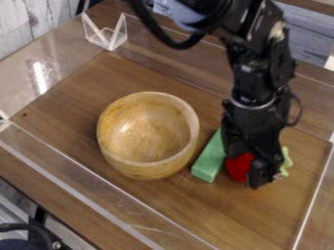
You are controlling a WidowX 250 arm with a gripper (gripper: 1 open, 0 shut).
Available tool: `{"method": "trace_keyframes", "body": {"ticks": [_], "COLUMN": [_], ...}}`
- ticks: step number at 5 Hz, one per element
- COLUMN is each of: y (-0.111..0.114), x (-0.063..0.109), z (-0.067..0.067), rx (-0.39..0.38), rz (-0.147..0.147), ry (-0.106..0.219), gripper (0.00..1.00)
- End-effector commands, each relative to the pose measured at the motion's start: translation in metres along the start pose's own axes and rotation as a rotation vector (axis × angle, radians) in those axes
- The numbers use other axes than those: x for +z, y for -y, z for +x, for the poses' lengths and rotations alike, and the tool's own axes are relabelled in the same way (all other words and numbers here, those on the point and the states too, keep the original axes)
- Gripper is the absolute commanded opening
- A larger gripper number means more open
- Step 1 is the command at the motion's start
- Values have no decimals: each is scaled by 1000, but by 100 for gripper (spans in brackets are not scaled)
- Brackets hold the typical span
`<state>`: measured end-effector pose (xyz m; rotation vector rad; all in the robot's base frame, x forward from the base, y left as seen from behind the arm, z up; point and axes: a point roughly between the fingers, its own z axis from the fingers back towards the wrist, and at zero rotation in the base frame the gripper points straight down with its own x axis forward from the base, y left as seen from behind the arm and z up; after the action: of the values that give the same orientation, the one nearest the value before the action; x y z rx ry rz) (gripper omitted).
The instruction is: Move the red object to the right side of the table
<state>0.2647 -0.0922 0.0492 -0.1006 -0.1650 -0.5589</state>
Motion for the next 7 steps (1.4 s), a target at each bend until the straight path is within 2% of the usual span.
{"method": "trace_keyframes", "body": {"ticks": [1,2,3,5,7], "y": [-2,-1,0,-13,-6], "x": [16,15,15,38,23], "z": [-2,3,7,8,4], "rx": [28,57,86,148,146], "rz": [34,49,65,115,121], "ry": [23,1,-16,-41,-35], "gripper": [100,0,100,100,100]}}
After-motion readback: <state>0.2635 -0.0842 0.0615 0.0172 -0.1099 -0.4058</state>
